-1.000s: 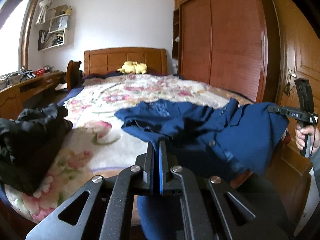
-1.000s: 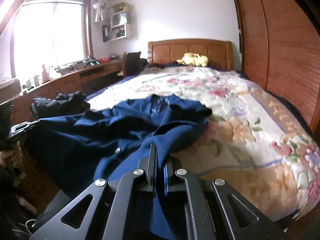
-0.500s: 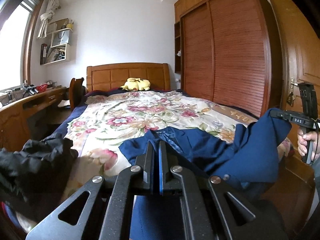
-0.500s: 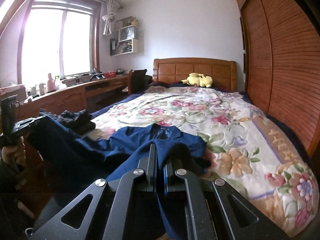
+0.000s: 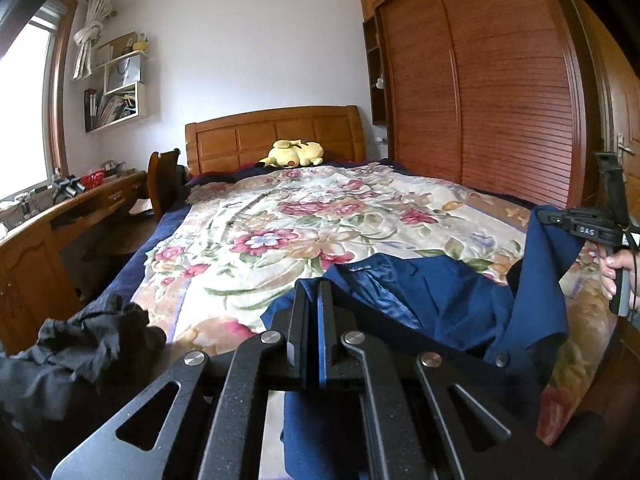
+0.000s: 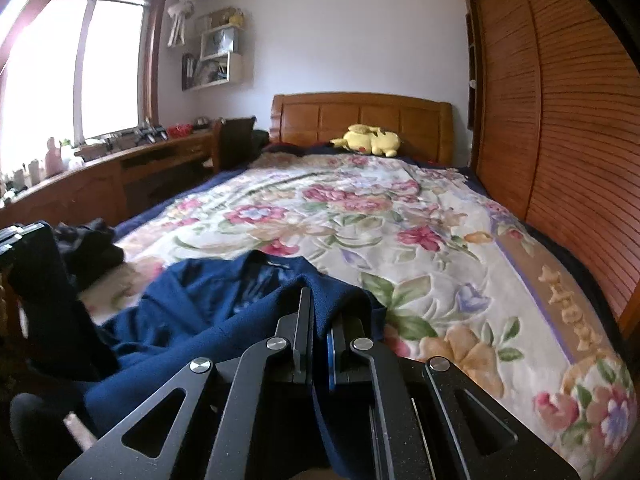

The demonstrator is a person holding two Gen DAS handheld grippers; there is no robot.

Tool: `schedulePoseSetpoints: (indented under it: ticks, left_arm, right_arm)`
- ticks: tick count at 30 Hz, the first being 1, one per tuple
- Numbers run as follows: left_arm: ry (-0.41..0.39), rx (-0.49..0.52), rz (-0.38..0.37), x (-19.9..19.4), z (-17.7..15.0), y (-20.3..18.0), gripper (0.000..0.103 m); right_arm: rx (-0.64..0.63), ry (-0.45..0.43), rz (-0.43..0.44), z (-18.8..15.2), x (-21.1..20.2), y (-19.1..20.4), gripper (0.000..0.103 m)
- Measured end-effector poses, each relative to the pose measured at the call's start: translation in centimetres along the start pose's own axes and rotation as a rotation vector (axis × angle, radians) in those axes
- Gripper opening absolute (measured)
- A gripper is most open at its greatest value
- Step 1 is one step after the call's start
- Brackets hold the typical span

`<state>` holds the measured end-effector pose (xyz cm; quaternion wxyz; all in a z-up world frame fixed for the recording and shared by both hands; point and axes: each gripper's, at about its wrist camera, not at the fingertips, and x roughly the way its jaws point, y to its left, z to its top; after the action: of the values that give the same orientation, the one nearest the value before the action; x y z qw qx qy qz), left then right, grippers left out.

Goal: Fold large clothes
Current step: 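Grasp the jacket hem with both tools and fold it up toward the collar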

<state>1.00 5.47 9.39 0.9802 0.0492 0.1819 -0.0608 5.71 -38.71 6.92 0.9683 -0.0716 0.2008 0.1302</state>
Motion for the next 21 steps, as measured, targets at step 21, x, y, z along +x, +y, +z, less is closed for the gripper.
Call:
schedulePoseSetpoints:
  ticks: [21]
  left_arm:
    - [0.128,-0.047,0.122,13.8,1.7,5.0,0.004]
  right_arm:
    - [0.000,0.147,-0.219,4.6,14.0,-3.0,0.004]
